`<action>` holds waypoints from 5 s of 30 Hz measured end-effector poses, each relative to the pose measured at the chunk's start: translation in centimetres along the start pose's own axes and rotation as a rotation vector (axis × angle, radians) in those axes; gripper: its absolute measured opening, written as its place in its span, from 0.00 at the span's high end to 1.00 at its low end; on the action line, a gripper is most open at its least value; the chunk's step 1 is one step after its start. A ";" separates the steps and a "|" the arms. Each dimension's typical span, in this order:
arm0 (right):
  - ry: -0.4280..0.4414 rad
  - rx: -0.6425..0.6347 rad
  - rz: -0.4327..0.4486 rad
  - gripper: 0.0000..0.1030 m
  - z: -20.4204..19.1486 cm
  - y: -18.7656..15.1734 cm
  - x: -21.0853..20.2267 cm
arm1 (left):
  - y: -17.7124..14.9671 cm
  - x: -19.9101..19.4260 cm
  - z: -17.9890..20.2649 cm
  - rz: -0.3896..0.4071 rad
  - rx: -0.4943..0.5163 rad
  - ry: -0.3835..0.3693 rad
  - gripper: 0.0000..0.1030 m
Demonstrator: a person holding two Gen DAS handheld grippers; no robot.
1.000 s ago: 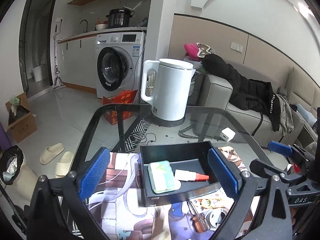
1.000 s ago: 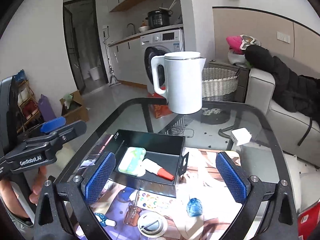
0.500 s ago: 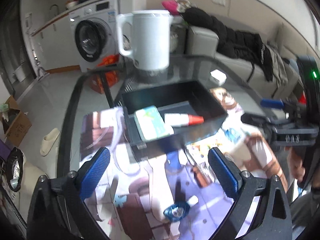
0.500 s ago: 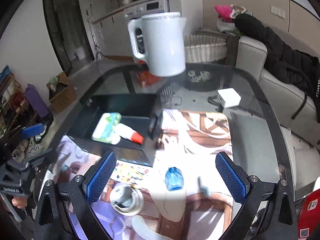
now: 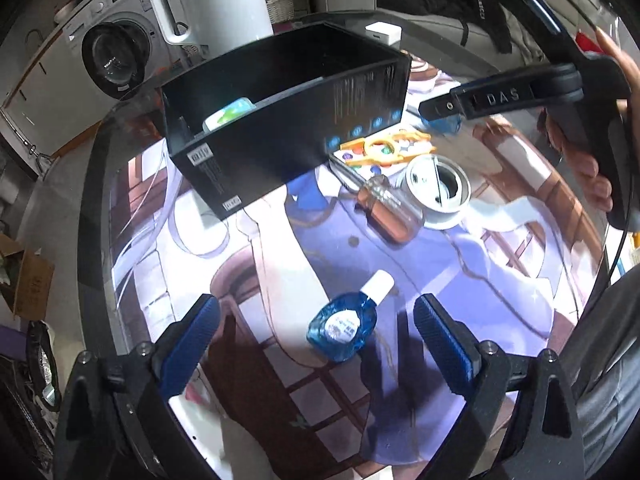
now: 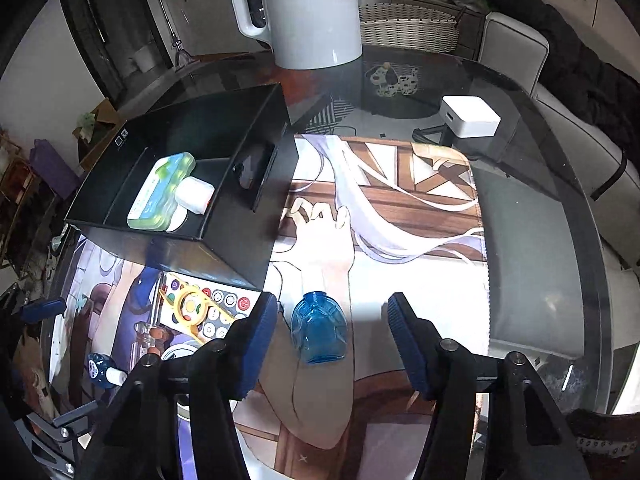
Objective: Organize rigid objects
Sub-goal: 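Lower the left tool onto a blue eye-drop bottle while the right tool lowers onto another, then grip and lift the blue bottle with the left tool while the right tool lifts its bottle, then release the blue bottle into the black box while the right tool releases its bottle there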
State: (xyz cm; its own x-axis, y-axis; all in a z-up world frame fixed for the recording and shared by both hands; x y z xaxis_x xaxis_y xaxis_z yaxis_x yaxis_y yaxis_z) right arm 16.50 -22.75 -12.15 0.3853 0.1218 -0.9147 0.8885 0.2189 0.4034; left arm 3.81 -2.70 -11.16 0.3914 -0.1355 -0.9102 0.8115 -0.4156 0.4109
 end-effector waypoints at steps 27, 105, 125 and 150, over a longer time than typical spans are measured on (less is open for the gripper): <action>0.015 -0.118 -0.138 0.70 -4.5 -4.7 -1.0 | -0.2 1.5 -1.5 -0.071 -0.172 -0.020 0.71; 0.109 -0.111 0.830 0.70 -8.6 5.2 -12.5 | 9.1 -9.1 -8.0 0.826 -0.334 0.164 0.72; 0.069 -0.085 0.446 0.70 -8.9 8.2 -5.6 | 12.2 -3.4 -8.7 0.522 -0.371 0.130 0.72; 0.005 -0.182 0.113 0.70 -10.2 6.9 1.3 | 12.2 2.9 -7.8 0.225 -0.281 0.117 0.71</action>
State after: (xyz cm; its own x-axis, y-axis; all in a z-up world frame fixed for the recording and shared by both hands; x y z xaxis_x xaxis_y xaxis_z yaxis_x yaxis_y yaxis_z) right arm 20.62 -11.19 -10.29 0.4779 0.1606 -0.8636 0.7797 0.3752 0.5013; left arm 18.23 -1.16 -8.35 0.6074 -0.0850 -0.7898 0.7804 -0.1223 0.6133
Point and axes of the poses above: each gripper's, at about its wrist camera, not at the fingertips, and x roughly the way its jaws point, z to its right, y to its top, the point moved 2 cm from there along x, roughly the way its jaws point, and after that the axes turned 2 degrees about -z, right-handed, at the moved point
